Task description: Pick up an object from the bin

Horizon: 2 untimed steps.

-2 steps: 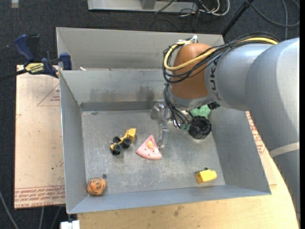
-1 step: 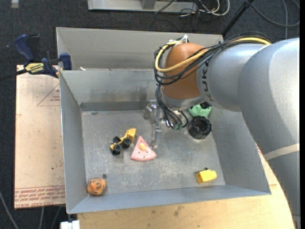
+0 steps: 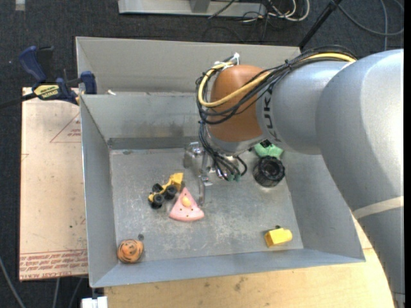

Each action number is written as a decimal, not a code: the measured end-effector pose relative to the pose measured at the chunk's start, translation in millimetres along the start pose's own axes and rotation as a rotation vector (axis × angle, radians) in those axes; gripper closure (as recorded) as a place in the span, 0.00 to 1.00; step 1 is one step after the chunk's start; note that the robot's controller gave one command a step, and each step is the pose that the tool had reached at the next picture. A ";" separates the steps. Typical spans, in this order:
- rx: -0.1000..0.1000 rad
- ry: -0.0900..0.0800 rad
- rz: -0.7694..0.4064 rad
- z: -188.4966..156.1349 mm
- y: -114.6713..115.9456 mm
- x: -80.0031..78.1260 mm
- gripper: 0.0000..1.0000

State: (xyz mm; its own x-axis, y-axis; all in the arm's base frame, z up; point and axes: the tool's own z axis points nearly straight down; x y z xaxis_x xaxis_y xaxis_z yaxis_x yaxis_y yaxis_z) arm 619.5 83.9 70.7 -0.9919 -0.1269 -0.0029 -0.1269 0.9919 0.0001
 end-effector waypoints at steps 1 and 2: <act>-0.001 -0.001 0.008 0.3 41.0 -1.2 0.00; -0.002 0.001 -0.189 -0.7 58.1 13.7 1.00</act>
Offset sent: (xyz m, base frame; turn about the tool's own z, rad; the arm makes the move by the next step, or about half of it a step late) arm -0.0215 0.0549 0.0006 -0.1902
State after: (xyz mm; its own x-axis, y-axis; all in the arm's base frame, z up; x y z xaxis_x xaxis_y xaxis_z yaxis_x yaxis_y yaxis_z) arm 598.5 139.8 71.4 -0.9506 -0.3105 -0.0026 -0.3105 0.9506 0.0016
